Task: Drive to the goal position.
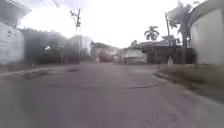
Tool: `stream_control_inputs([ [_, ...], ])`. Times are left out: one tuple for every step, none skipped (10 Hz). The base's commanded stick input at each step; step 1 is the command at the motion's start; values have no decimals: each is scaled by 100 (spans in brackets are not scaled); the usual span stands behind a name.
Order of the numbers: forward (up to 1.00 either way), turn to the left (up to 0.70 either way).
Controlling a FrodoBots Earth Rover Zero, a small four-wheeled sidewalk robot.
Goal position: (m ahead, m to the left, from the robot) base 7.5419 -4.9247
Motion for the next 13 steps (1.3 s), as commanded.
stream_control_inputs([
  [100,0],
  [100,0],
  [100,0],
  [100,0],
  [100,0],
  [100,0],
  [100,0],
  [100,0],
  [100,0],
  [100,0],
  [100,0],
  [100,0],
  [100,0],
])
